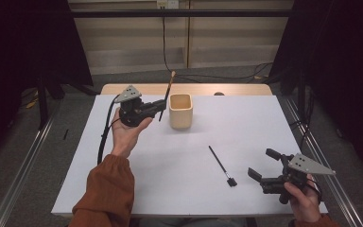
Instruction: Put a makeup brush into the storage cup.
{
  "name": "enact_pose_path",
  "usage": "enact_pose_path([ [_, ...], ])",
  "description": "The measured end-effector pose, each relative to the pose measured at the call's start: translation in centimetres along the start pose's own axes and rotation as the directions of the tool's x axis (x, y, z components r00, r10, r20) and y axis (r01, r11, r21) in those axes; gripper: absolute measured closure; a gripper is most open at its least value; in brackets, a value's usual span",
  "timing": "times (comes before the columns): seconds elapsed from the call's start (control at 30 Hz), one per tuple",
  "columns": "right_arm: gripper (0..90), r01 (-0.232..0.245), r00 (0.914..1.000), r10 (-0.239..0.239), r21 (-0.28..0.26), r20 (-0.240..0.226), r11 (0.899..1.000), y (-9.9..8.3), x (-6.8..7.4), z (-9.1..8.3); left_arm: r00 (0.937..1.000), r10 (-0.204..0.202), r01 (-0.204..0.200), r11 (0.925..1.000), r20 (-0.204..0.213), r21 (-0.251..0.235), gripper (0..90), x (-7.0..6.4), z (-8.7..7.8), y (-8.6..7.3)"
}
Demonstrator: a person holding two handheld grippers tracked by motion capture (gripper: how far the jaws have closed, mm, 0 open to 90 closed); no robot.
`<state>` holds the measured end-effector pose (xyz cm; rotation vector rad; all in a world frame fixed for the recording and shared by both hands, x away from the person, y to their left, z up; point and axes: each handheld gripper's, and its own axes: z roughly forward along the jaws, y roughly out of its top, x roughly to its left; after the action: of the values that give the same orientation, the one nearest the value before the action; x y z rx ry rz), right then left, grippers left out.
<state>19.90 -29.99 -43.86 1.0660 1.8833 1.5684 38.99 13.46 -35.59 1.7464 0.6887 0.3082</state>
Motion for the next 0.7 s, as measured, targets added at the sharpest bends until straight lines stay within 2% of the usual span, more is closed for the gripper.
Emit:
enact_pose_path([
  [0.1, 0.0, 0.001, 1.0000, -0.001, 0.004, -0.001, 1.000, 0.0, 0.0, 0.1, 1.0000, 0.001, -0.001, 1.0000, -0.007, -0.008, 84.1, 0.2, 0.1, 0.4],
  [0.17, 0.0, 0.001, 1.0000, -0.001, -0.001, -0.002, 1.000, 0.0, 0.0, 0.0, 1.0000, -0.008, 0.008, 0.9997, 0.003, -0.021, 84.1, 0.3, 0.1, 0.7],
  [0.23, 0.0, -0.004, 1.0000, 0.004, 0.000, -0.001, 1.000, 0.0, 0.0, 0.0, 0.9999, 0.013, -0.013, 0.9999, -0.002, -0.009, 84.1, 0.2, 0.3, 1.1],
  [0.43, 0.0, -0.002, 1.0000, 0.002, -0.002, -0.003, 1.000, 0.0, 0.0, 0.0, 0.9994, 0.033, -0.033, 0.9994, 0.002, -0.012, 84.1, -0.1, 1.1, 2.2],
  [0.7, 0.0, 0.001, 1.0000, -0.001, -0.003, -0.004, 1.000, 0.0, 0.0, 0.0, 0.9993, 0.036, -0.036, 0.9993, 0.004, -0.001, 84.1, 0.2, 2.8, 2.1],
])
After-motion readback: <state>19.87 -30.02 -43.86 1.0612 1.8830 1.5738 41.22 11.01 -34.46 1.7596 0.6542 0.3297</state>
